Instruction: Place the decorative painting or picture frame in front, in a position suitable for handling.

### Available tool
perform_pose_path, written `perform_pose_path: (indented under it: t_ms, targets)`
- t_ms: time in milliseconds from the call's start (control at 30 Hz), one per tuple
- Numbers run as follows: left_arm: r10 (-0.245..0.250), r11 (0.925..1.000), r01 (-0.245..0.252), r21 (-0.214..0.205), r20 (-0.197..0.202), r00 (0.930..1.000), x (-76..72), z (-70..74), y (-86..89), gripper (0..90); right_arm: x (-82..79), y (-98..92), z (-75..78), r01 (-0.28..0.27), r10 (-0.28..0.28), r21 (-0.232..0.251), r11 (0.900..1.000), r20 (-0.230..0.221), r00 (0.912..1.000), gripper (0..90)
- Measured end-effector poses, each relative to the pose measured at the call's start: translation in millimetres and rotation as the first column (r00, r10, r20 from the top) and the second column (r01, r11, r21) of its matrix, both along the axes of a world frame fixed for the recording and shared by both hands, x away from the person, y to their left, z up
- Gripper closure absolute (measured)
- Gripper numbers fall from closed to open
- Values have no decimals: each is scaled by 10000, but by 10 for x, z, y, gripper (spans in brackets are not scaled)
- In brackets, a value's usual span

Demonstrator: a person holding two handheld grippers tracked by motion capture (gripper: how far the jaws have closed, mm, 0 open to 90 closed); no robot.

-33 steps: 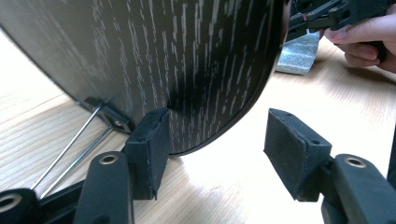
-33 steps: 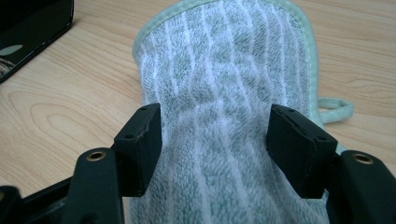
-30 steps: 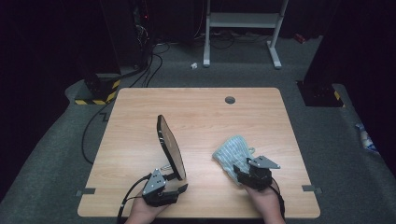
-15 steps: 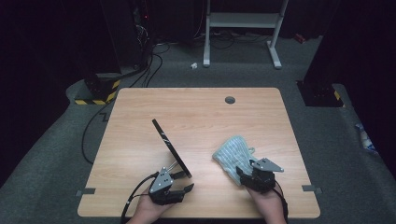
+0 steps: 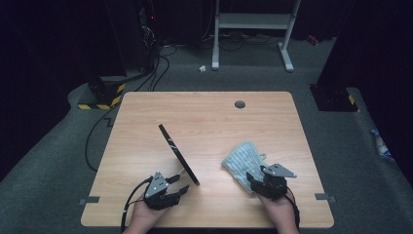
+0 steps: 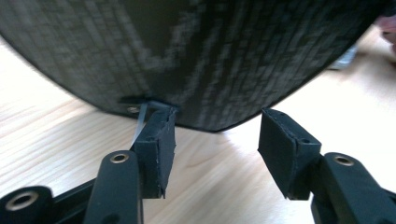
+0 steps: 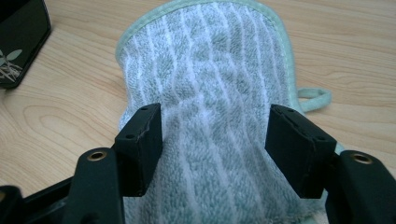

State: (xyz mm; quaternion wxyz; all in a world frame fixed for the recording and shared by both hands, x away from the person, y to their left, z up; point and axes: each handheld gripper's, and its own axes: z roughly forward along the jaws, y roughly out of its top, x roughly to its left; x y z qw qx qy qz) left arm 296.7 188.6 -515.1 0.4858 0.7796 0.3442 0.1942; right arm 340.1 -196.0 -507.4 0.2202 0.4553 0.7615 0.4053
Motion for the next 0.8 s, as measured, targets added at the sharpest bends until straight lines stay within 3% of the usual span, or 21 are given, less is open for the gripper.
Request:
perform_pose_path:
  t_ms: [400,533,800]
  targets:
    - [948,9943,-932,520,-289,9951,184,-59,228,519,21,15,-6,-18,18,69,10000,-61,10000,366]
    - [947,9916,-900,933,-468,9944,245,-96,238,525,15,12,-8,40,-39,118,9999,-97,9999,366]
    - [767,9919,-661,1084,-967,9924,326,-127,209,637,5,4,-15,60,-59,91,9999,-111,9999,377]
